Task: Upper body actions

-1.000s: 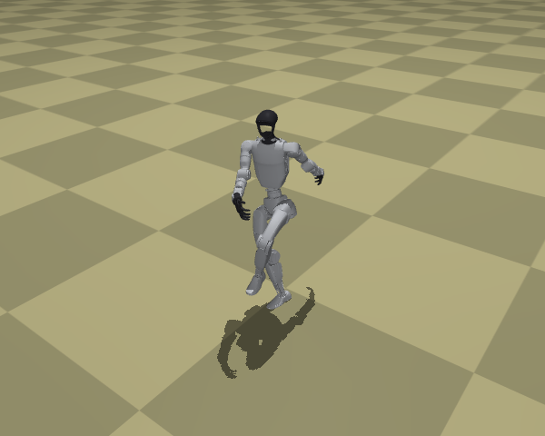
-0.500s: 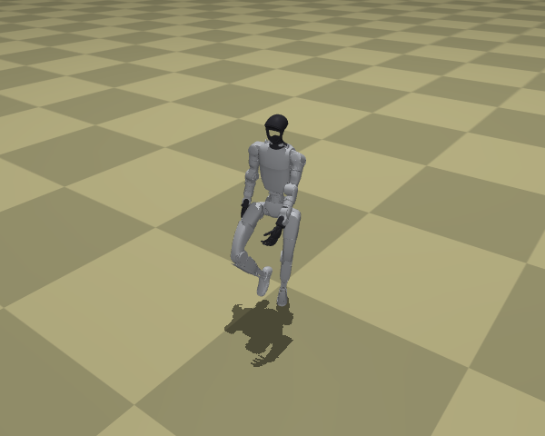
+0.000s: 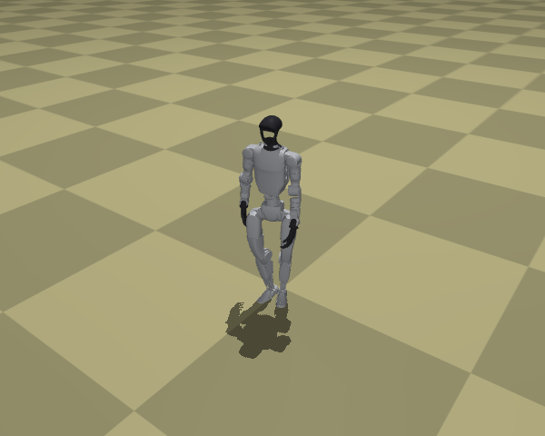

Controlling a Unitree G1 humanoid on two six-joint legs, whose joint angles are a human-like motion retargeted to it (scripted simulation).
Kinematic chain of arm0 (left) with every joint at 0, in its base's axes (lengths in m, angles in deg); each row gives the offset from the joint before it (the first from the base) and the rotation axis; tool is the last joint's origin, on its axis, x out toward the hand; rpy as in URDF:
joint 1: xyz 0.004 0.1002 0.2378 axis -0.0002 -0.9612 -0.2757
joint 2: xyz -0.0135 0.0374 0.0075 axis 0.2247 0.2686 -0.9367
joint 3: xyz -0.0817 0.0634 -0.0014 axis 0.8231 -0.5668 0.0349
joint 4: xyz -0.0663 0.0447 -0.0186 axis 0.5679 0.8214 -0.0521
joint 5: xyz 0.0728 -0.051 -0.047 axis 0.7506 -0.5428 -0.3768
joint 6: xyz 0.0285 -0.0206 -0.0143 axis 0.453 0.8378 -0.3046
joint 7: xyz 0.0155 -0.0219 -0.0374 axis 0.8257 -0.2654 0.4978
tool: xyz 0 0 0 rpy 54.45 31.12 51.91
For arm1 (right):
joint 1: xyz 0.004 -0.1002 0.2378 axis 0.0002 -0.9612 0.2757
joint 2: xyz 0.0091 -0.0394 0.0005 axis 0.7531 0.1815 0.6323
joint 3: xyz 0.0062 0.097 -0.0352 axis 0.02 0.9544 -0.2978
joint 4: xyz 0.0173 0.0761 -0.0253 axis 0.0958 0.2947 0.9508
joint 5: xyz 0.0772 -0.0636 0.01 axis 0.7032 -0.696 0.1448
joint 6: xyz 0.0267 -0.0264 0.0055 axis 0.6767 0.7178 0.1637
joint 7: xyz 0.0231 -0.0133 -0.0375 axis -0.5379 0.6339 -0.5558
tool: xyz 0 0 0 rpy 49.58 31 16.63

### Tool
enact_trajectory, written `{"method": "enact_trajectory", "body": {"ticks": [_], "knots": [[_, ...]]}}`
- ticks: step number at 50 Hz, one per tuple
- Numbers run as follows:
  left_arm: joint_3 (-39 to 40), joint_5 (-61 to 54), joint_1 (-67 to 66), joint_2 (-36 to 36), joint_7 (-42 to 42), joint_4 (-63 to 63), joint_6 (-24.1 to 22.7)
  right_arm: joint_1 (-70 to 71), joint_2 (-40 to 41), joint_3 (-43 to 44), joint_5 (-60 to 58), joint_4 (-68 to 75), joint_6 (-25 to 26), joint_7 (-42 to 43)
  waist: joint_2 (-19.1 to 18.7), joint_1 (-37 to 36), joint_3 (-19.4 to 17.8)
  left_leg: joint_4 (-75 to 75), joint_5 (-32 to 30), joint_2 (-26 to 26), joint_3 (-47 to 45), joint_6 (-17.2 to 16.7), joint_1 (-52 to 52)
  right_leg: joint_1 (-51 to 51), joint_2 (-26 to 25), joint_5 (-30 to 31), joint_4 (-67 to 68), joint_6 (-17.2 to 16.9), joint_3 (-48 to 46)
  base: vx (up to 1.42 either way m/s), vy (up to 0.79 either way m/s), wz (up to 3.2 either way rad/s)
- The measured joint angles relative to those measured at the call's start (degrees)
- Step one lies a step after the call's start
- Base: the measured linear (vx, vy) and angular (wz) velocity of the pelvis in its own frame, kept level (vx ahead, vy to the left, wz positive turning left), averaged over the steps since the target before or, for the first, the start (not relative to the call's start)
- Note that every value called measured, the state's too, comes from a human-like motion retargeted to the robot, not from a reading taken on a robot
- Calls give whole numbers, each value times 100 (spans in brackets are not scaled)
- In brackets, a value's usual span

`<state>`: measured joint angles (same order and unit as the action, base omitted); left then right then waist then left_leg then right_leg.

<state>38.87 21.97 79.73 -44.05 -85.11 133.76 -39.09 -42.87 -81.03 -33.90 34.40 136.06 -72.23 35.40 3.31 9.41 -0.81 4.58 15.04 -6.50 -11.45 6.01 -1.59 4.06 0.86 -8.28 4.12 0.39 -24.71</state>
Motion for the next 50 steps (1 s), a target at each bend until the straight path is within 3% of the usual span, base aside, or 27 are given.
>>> {"method": "enact_trajectory", "body": {"ticks": [3,5,12,20,30,50], "knots": [[285,441,-68,289,36,1169,350,402,85,-125,-381,-29,225,-343,56,-1007,278,-229,0,96,-793,-174,120,-276,122,437,-306,-334,820,-24,-10,-180],[499,766,-52,400,225,1930,649,696,114,-72,-525,-123,168,-424,-5,-1211,401,-276,-18,179,-851,-250,356,-652,25,330,-155,-194,898,-48,-8,-64],[621,387,-515,548,-61,2861,1482,1060,229,-542,-536,-398,-69,-332,-173,-497,91,-280,-153,209,-660,-240,239,-450,74,503,-287,-165,493,-11,-1,50],[1094,452,-838,228,488,2164,884,480,148,-421,-350,-78,63,-271,-121,-721,94,-347,-232,185,-522,-260,226,-347,99,407,-264,-119,259,1,0,25],[921,620,-731,254,-617,2198,991,-26,98,-437,-384,525,317,95,-210,-459,422,-439,-314,202,-403,-275,362,-429,124,375,-217,-161,-26,3,2,24],[619,829,-664,401,-257,1994,916,262,166,-608,-582,349,202,58,-245,-435,270,-492,-280,315,-485,-283,162,-462,16,450,-105,-76,242,-1,1,-8]]}}
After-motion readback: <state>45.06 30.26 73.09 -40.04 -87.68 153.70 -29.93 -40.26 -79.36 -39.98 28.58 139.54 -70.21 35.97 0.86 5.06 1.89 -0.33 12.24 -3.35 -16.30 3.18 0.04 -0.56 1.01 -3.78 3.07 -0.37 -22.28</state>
